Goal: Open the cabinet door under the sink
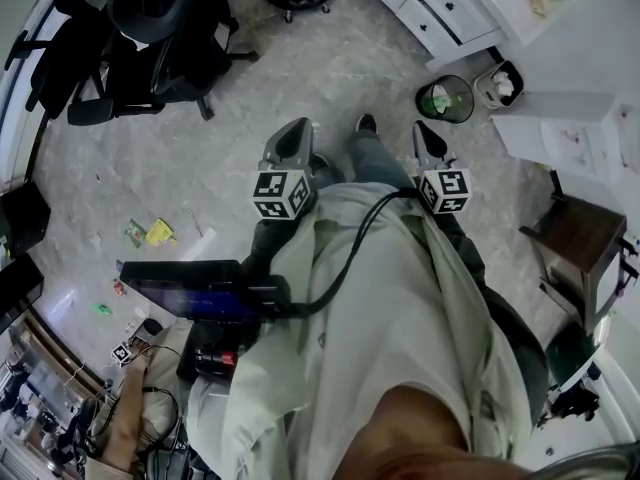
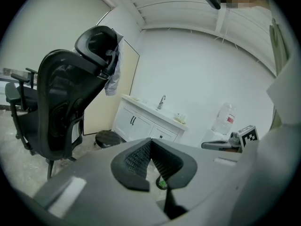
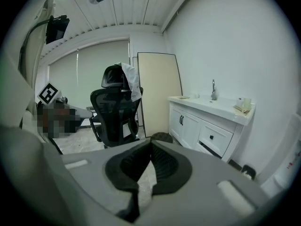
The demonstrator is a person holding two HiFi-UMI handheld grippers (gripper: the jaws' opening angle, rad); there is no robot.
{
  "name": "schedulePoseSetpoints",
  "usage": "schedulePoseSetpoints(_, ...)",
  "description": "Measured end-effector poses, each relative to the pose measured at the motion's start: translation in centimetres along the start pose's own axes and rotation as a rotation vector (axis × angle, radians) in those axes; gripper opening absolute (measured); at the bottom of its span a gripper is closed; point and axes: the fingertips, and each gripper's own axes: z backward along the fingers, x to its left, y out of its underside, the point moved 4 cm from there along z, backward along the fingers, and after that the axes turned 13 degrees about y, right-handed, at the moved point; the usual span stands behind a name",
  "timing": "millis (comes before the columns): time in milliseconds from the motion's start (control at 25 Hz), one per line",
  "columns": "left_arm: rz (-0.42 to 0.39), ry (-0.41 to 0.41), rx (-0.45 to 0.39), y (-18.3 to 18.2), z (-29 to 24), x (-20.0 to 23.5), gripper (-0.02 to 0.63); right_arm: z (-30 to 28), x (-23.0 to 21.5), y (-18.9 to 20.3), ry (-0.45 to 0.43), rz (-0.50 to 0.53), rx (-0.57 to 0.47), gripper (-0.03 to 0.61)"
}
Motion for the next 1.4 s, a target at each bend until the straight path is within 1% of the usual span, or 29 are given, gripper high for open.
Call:
schedulePoseSetpoints(280,0.006,-0.063,-0.003,-0.4,-0.9,1.7,0.007,-3.3,-0.3,0.3,-0.049,-0.012,0.03,0.002)
schedulePoseSetpoints(520,-0.017,-0.112,0.015,-2.2,-4.6,3.3,0.006,-8.4,-2.4,-1.1,-0.101,-0.021,0.036,0.002)
schedulePoseSetpoints(720,-0.03,-0.132,0.031,-4.3,-10.5,3.8,0.006,-13.7,-6.9,-3.5,-0.122,-0.053,0.022,0.002)
schedulePoseSetpoints(920,-0.055,-0.141,0.02,-7.1,-16.5,3.6,0.006,-18.1,-11.0,-5.3,-0.166,-0.083,0.032,0.002)
schedulePoseSetpoints(1080,-0.074,-0.156,0.018,-8.7,-20.1,3.5,0.006,-19.8,-13.8,-5.7,-0.183,-0.09,0.041,0.002)
schedulePoseSetpoints(1240,-0.086,-0.143,0.037,-9.3,-23.2,3.3,0.006,-21.2,-16.8,-5.6,-0.153,-0.16,0.044,0.002)
schedulePoseSetpoints(1320,-0.096,-0.136,0.035,-9.7,-24.2,3.0,0.006,-21.5,-17.5,-5.4,-0.15,-0.178,0.046,0.002)
schedulePoseSetpoints(1400,-0.105,-0.134,0.017,-10.3,-25.0,2.7,0.007,-21.9,-17.8,-5.5,-0.157,-0.171,0.038,0.002)
